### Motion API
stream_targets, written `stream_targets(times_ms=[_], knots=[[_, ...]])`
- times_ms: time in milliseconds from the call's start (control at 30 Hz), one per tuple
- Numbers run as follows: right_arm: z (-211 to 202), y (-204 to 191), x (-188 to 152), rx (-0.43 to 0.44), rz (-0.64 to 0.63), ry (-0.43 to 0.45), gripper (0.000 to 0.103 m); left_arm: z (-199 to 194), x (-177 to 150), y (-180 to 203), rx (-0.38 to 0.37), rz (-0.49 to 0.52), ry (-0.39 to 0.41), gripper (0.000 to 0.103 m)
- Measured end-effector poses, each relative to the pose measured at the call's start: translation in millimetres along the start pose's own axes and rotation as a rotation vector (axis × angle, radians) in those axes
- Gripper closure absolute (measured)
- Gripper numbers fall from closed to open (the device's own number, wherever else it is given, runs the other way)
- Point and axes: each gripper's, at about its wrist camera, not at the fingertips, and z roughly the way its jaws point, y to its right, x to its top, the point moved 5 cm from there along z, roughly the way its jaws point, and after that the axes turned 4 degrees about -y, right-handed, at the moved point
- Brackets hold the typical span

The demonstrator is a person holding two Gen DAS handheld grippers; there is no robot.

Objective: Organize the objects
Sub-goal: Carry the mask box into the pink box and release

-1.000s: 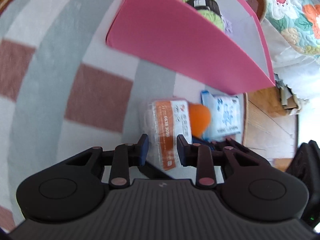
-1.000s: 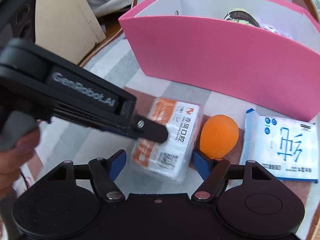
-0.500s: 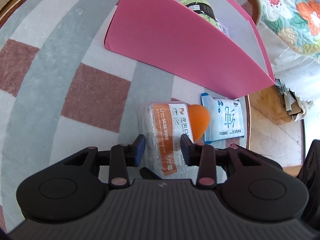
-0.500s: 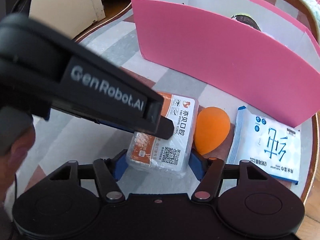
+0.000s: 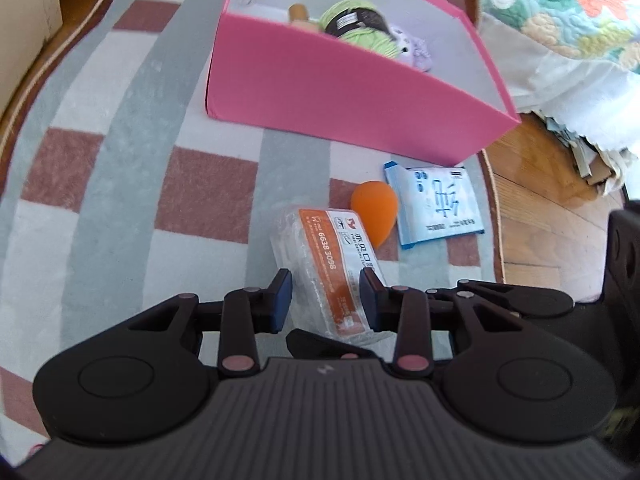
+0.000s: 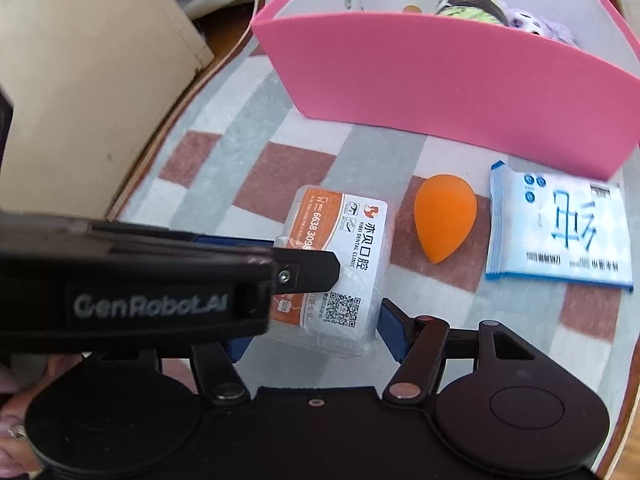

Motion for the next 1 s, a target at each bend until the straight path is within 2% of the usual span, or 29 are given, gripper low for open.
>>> stream_targets(times_ms=[33, 167, 400, 500, 633, 800, 933, 1000], knots=[[-3, 0, 7, 0.014, 0.019, 0.002, 0.034, -5, 0, 2, 0.005, 0.011, 0.003, 0.068], [-18, -10, -1, 0.046, 0.066, 0.047, 0.034, -25, -4, 12, 0.002, 0.059, 0.016, 0.068], [-70, -17, -11, 0.036, 0.084, 0.175, 0.034, -66, 4, 35, -0.077, 0.121, 0.079, 0.068], [-91, -23, -5, -0.007, 0.045, 0.235, 0.034, -82, 15, 50, -0.089, 0.168, 0.114, 0.068], [-117, -28, 7, -0.070, -0.008, 0.314, 0.034, -101, 36, 68, -0.103, 0.216, 0.154, 0.068], [-144, -17, 34, -0.072, 0.002, 0.386, 0.035, -117, 69, 92, -0.099, 0.281, 0.201, 0.068], [-164, -3, 60, -0.090, 0.010, 0.434, 0.035, -117, 102, 113, -0.095, 0.328, 0.232, 0.068], [-171, 4, 74, -0.122, 0.017, 0.454, 0.035, -109, 123, 123, -0.110, 0.318, 0.233, 0.068]])
